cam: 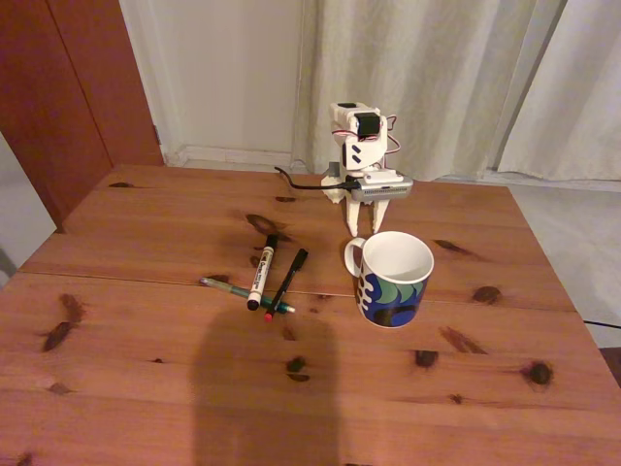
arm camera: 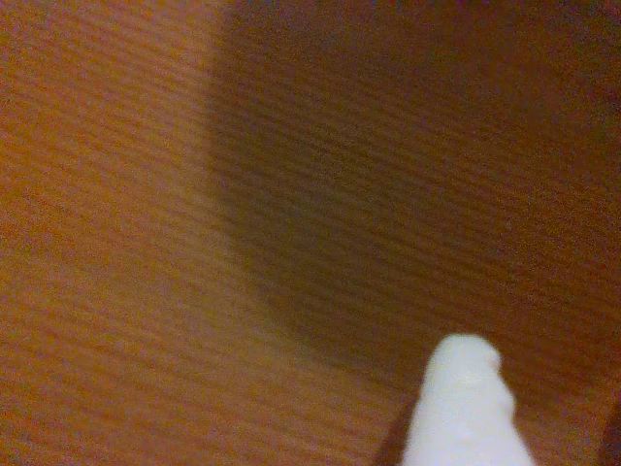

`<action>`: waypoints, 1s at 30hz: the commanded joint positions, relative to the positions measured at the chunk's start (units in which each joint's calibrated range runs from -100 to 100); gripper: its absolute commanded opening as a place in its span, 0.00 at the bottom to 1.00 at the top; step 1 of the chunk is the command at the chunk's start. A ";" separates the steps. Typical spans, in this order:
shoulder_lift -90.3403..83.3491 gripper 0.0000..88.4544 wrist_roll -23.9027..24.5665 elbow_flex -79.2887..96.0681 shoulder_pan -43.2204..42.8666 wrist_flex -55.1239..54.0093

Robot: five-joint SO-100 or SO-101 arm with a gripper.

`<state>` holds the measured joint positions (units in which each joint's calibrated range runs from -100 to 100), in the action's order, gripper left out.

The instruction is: Clean up the desk and place the pens and markers into the cup

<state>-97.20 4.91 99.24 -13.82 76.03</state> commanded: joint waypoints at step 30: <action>-0.56 0.18 -0.04 0.40 0.11 0.66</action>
<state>-97.20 4.91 99.24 -13.82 76.03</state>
